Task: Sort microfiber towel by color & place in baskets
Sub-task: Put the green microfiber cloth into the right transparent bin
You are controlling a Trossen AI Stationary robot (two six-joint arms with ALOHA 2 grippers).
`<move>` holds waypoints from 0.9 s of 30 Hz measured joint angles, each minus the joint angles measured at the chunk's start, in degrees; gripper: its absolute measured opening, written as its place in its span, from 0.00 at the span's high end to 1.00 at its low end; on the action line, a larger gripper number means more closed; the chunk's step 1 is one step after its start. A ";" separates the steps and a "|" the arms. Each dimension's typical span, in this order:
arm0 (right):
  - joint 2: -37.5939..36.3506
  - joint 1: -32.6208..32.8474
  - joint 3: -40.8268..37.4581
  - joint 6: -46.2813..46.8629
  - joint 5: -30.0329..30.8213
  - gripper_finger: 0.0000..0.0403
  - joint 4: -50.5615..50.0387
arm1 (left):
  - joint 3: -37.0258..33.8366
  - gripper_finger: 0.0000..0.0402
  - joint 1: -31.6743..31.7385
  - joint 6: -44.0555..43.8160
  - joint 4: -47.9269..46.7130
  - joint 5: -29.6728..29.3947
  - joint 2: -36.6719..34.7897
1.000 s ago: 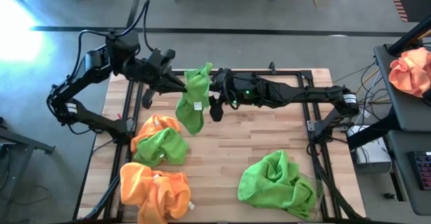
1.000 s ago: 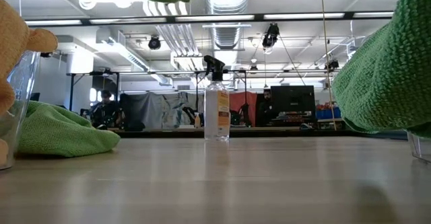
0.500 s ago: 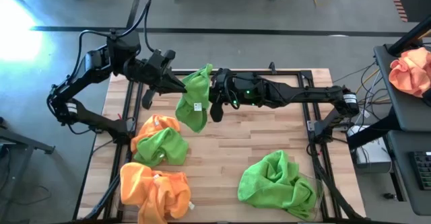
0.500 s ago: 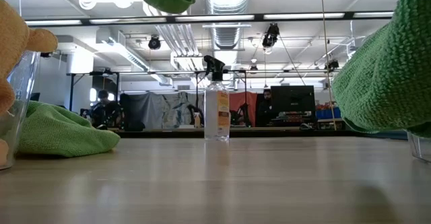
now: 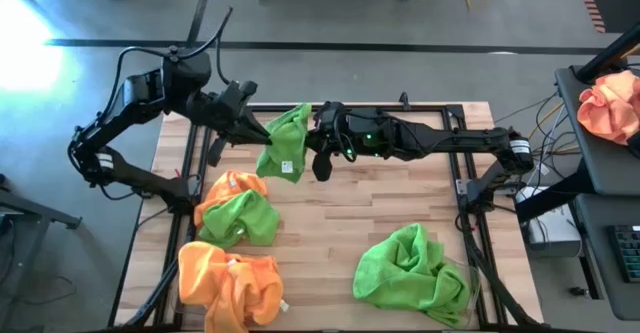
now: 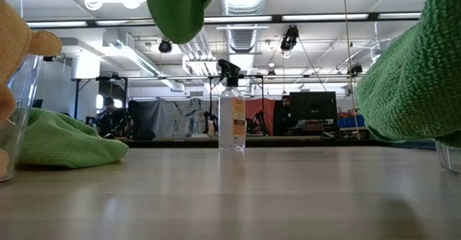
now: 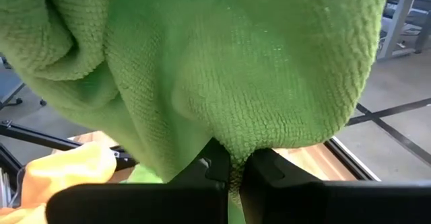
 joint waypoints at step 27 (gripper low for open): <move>-1.07 0.29 -0.02 6.85 -0.07 0.98 -6.77 | 0.00 0.52 0.35 1.75 -23.22 -38.95 -0.27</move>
